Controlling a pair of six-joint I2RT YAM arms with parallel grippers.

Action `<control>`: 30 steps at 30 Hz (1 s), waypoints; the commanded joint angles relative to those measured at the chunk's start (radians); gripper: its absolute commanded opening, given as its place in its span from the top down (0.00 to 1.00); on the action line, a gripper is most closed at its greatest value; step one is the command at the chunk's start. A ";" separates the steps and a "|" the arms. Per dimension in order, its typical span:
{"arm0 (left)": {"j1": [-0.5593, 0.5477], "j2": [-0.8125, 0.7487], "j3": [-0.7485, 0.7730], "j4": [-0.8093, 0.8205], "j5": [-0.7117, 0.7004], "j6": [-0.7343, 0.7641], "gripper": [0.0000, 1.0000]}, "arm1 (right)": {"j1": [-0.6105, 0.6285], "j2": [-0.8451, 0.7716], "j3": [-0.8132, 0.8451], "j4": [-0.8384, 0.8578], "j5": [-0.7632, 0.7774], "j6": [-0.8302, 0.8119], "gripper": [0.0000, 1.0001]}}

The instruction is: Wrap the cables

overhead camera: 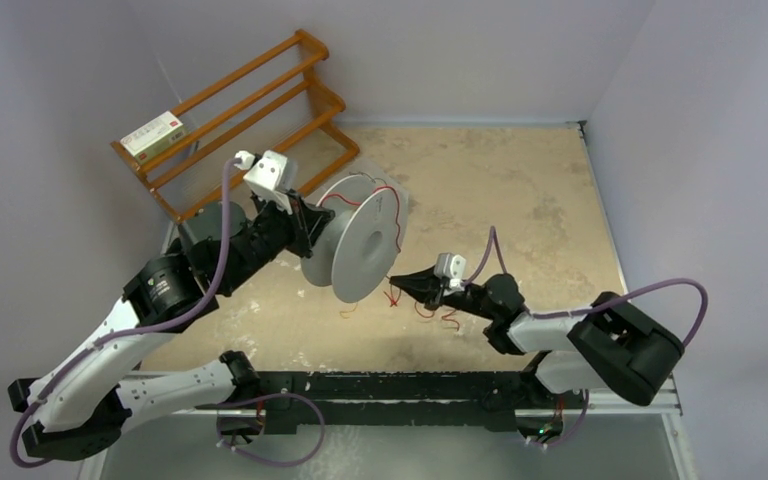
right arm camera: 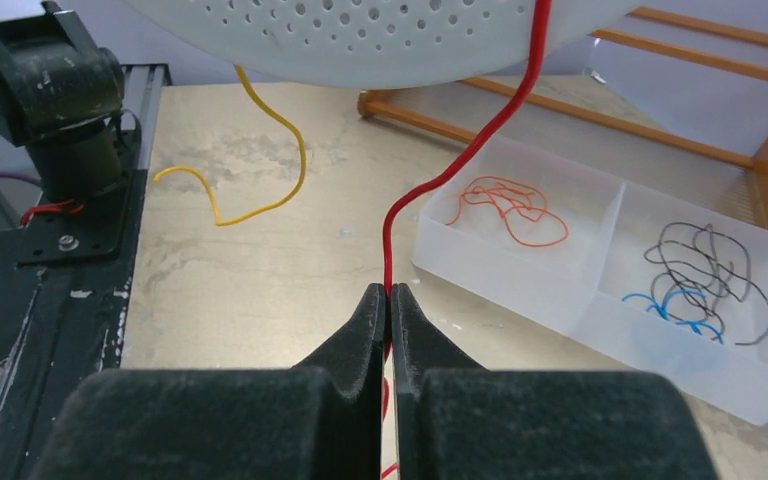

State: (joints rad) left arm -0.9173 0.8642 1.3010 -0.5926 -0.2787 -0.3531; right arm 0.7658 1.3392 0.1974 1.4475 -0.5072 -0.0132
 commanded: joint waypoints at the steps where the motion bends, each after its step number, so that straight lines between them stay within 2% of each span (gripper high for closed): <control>1: 0.003 0.011 0.110 0.052 -0.033 -0.012 1.00 | 0.004 -0.105 -0.026 0.046 0.089 0.009 1.00; 6: 0.003 -0.017 0.133 -0.088 -0.015 0.057 1.00 | 0.004 -0.341 -0.011 -0.207 0.232 -0.033 1.00; 10: 0.003 -0.046 0.141 -0.158 0.124 0.082 1.00 | 0.004 -0.497 0.008 -0.397 0.375 -0.067 1.00; 14: 0.003 -0.076 0.133 -0.180 0.263 0.106 1.00 | 0.004 -0.587 0.006 -0.495 0.493 -0.060 1.00; 21: 0.003 -0.118 0.135 -0.176 0.423 0.154 1.00 | 0.004 -0.641 -0.033 -0.552 0.643 0.006 1.00; 26: 0.003 -0.128 0.119 -0.051 0.412 0.103 1.00 | 0.004 -0.637 -0.058 -0.534 0.636 0.024 1.00; 30: 0.003 -0.129 0.075 0.096 0.311 0.028 1.00 | 0.004 -0.604 -0.087 -0.491 0.595 0.064 1.00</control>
State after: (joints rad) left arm -0.9165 0.7460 1.3800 -0.7746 0.0956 -0.2436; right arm 0.7670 0.7136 0.1322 0.8959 0.0902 0.0021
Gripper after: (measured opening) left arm 0.045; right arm 0.009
